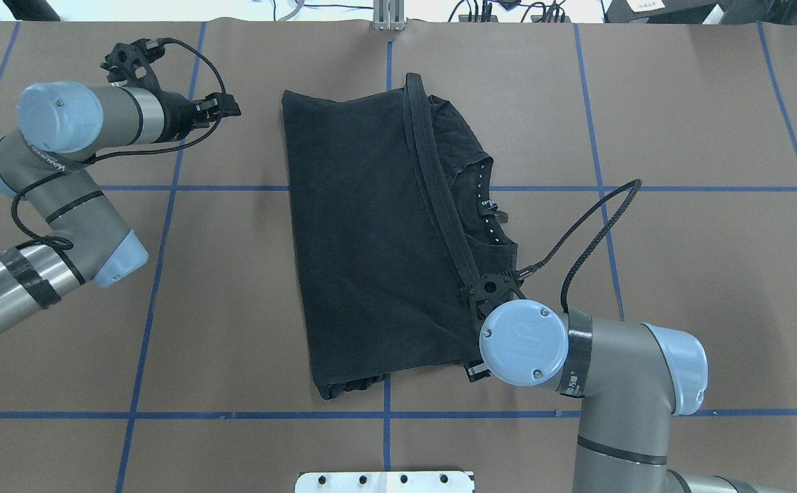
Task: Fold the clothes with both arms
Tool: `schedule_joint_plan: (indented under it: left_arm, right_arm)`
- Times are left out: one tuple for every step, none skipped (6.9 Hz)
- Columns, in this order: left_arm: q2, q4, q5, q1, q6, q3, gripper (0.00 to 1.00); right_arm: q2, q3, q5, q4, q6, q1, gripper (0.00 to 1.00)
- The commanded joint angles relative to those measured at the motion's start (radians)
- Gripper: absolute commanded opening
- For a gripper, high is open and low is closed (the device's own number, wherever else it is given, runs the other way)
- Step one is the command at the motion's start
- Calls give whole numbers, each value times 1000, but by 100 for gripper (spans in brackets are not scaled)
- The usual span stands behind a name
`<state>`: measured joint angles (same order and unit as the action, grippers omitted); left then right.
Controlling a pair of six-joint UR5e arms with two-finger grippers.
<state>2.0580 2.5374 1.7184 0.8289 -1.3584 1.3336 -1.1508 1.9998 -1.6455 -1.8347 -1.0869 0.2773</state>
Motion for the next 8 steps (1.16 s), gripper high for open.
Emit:
schedule_joint_plan:
  left_arm:
    - [1, 0, 1, -1, -10, 1, 73]
    - [1, 0, 1, -1, -11, -1, 73]
    - [1, 0, 1, -1, -11, -1, 73]
    - [1, 1, 0, -1, -10, -5, 73]
    - [1, 1, 0, -1, -10, -7, 73]
    - [2, 1, 0, -2, -10, -7, 73]
    - [2, 1, 0, -4, -16, -7, 73]
    - [2, 1, 0, -5, -16, -7, 73]
  right_arm:
    - [3, -48, 7, 177, -215, 14, 61]
    - [3, -99, 12, 263, -313, 26, 61]
    - [-4, -108, 18, 332, -449, 34, 61]
    - [-7, -107, 18, 348, -522, 40, 62]
    - [-10, -99, 19, 344, -566, 48, 66]
    - [-24, -99, 16, 344, -626, 52, 68]
    - [-45, -96, 16, 344, -660, 52, 71]
    - [-56, -96, 16, 342, -688, 52, 72]
